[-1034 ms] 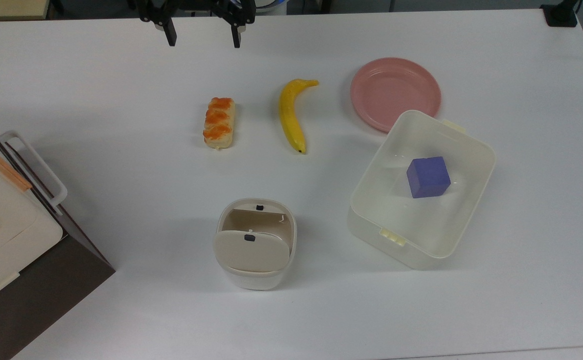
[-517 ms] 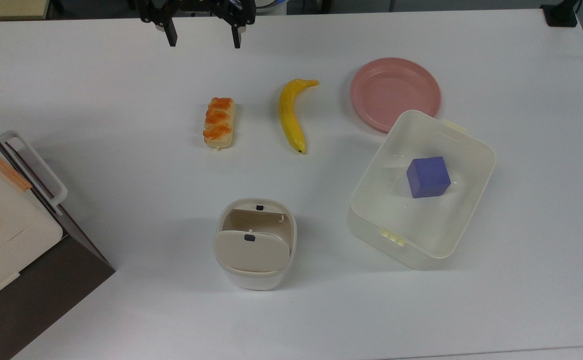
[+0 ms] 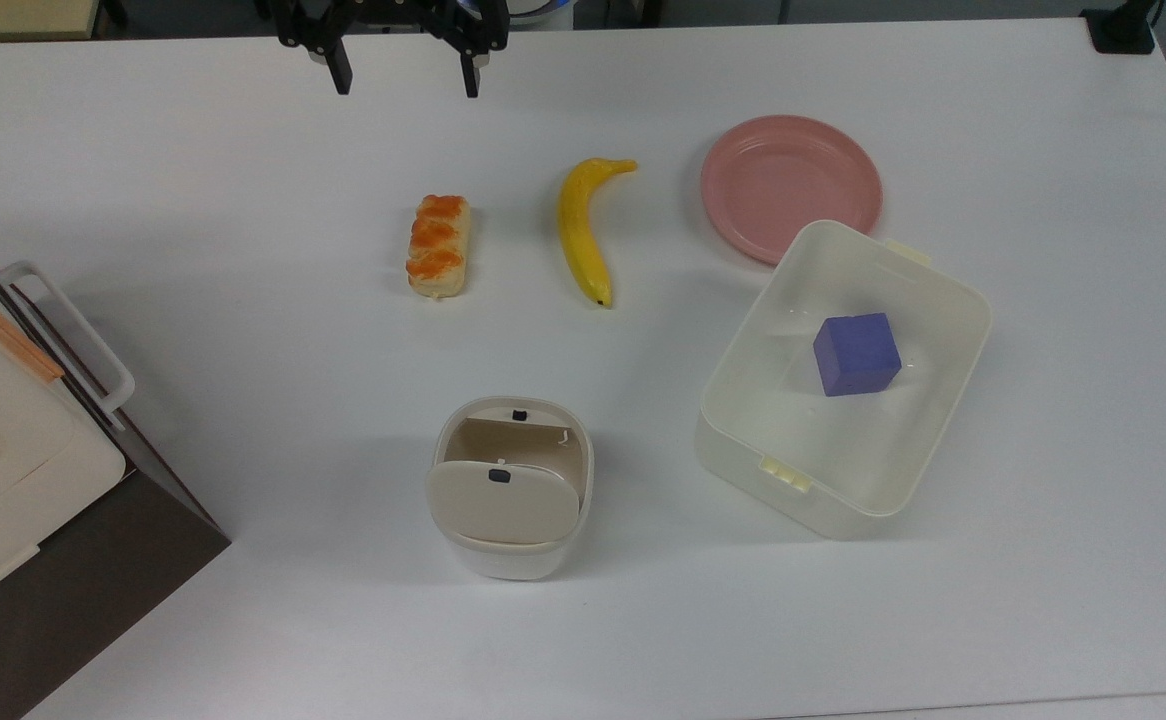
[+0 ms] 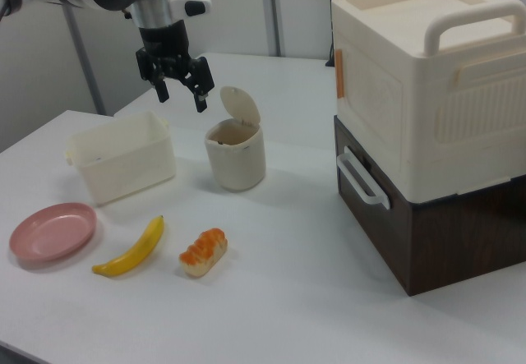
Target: Close the trash can
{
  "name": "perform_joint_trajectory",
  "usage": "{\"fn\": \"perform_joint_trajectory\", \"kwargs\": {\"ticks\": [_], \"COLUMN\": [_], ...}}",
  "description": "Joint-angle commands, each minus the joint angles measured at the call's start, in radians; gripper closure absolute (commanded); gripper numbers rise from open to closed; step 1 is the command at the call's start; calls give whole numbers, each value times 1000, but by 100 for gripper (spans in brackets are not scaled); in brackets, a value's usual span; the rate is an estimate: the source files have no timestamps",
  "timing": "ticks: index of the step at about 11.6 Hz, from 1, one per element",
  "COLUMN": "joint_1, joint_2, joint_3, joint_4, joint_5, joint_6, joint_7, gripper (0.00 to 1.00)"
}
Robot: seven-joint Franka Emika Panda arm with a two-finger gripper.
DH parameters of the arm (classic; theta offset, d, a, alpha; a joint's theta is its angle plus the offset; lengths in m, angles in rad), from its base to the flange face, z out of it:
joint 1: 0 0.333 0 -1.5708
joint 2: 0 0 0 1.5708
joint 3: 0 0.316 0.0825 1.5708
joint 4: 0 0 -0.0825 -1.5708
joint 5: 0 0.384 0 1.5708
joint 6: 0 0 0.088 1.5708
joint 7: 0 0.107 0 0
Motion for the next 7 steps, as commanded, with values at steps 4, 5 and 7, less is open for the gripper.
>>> {"fn": "perform_joint_trajectory", "kwargs": {"ticks": [4, 5, 7], "joint_1": [5, 5, 5], "joint_2": [-18, -17, -17], "joint_3": [-17, -17, -17], "joint_4": [-13, -14, -16], "joint_5": [38, 39, 39], "joint_6": [-27, -26, -24], "joint_7": [-14, -13, -14], "gripper": [0, 0, 0]}}
